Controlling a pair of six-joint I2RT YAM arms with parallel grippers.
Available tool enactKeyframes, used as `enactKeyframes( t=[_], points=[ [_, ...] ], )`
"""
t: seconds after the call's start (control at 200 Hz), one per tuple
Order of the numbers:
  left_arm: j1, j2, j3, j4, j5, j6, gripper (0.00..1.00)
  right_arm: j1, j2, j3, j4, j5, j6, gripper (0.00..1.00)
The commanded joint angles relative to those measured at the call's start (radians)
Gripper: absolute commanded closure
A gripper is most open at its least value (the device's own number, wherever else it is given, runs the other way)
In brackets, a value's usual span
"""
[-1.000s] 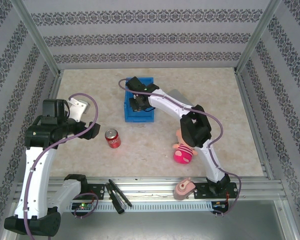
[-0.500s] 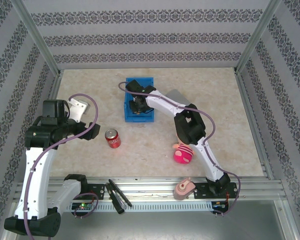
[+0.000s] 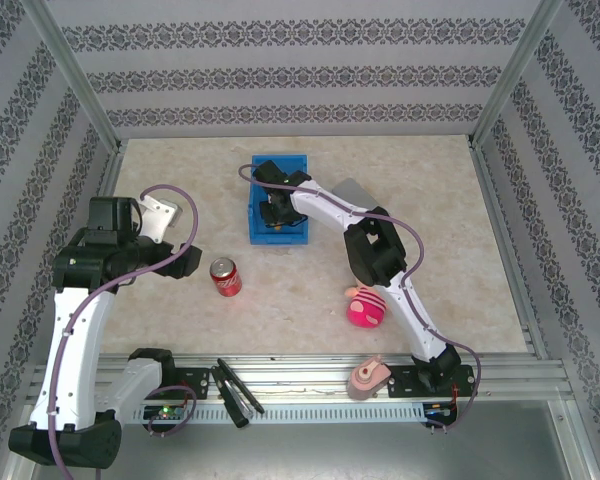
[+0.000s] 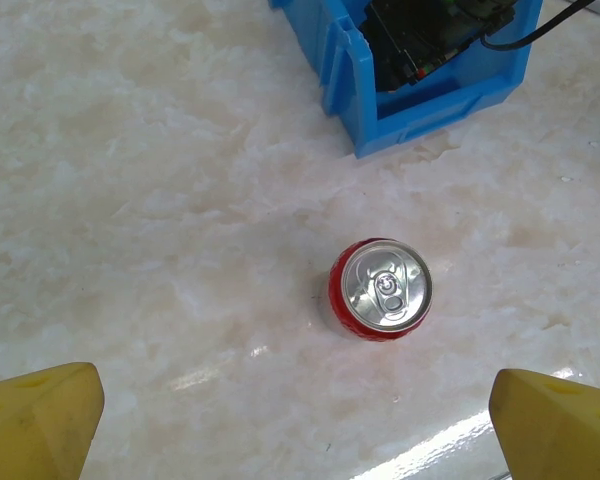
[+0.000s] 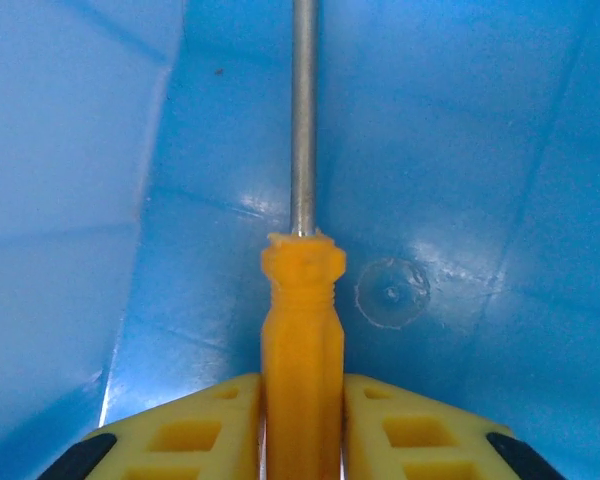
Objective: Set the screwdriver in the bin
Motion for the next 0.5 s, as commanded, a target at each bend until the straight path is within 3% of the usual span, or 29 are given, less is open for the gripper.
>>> enactKeyframes(
  t=[0.0,0.495],
  points=[
    [-0.008,0.017,0.03,-0.046,0.02,0.007,0.01,-0.004,0.013,0.03,-0.029,-0.004,-0.01,0.72],
    [-0.008,-0.006,0.024,-0.017,0.005,0.001,0.01,-0.007,-0.039,0.087,-0.076,0.045,-0.052,0.63]
  ],
)
